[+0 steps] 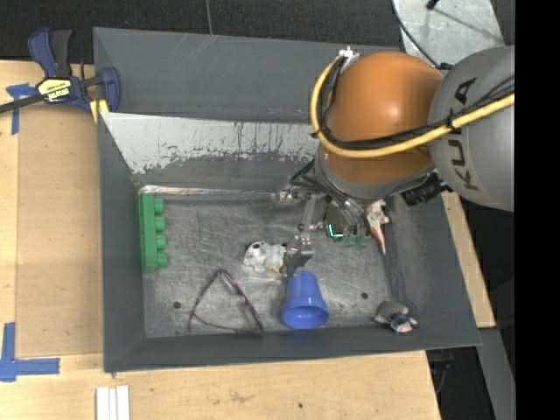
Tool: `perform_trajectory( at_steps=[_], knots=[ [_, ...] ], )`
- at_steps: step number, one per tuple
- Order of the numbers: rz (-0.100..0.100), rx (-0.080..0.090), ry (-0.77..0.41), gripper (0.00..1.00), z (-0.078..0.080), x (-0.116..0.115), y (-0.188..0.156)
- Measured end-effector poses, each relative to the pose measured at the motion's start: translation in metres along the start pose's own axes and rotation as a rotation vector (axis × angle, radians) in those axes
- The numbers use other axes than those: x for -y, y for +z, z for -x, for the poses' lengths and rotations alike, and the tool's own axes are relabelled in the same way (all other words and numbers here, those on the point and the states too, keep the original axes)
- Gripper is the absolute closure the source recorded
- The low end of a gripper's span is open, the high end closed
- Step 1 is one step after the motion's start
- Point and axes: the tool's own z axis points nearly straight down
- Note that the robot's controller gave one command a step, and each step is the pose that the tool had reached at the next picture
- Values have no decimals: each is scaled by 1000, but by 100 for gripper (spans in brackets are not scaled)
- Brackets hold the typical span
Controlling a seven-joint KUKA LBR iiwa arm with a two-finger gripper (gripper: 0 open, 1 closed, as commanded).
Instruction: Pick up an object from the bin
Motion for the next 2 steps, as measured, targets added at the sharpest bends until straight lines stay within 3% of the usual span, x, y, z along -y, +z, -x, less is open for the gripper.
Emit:
perform_trajectory(
  at_steps=[1, 2],
  knots=[
    [1, 8, 3, 0, 2, 0, -4],
    [1, 14, -10, 0, 15, 8, 51]
  ],
)
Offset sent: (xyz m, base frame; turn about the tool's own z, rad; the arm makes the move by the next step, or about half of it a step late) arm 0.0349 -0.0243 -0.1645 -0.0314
